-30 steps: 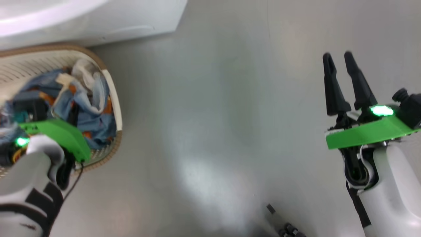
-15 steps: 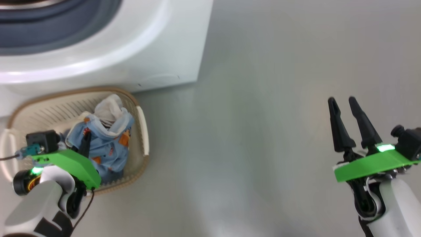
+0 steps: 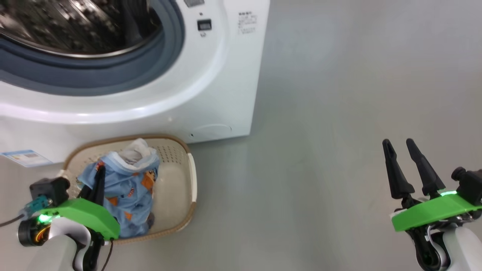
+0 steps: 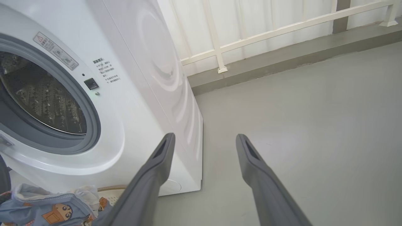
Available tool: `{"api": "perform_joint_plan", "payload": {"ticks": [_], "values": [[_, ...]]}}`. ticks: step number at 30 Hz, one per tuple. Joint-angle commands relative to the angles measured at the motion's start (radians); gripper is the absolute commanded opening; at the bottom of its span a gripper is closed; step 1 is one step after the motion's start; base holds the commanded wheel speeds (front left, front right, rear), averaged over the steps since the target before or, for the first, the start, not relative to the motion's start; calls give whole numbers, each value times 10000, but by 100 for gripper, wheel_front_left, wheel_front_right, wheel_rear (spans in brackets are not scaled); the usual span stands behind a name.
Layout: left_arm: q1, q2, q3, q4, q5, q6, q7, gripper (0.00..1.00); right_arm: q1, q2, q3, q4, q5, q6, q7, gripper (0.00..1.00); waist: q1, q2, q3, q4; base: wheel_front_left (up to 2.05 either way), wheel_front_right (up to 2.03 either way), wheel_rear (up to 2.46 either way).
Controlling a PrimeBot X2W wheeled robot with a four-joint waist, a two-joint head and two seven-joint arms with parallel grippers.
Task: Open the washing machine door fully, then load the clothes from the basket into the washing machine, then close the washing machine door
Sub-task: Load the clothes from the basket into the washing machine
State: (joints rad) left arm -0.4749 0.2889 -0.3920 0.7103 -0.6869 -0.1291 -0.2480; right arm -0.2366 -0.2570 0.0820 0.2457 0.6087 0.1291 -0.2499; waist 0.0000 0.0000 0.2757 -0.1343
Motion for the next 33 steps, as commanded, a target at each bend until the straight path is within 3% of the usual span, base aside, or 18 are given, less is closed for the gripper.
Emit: {"api": "perform_joint_plan", "payload": {"ticks": [1,13,33], "values": [[111,272,701,-509,358,-15,-136,0,239,-192,128,-189,-98,16,-118,100,0,0,-505,289,0,0,0],[2407,-651,3191,-3476,2593,-15,-137,0,929,-327,-88,-264,-110,16,-118,100,0,0,-1132,358,0,0,0],[5017,-2151,5039,-6624,4010,-12,-137,0,1475,-314,-402,-314,-116,16,-118,100,0,0,-1364,200,0,0,0]]}}
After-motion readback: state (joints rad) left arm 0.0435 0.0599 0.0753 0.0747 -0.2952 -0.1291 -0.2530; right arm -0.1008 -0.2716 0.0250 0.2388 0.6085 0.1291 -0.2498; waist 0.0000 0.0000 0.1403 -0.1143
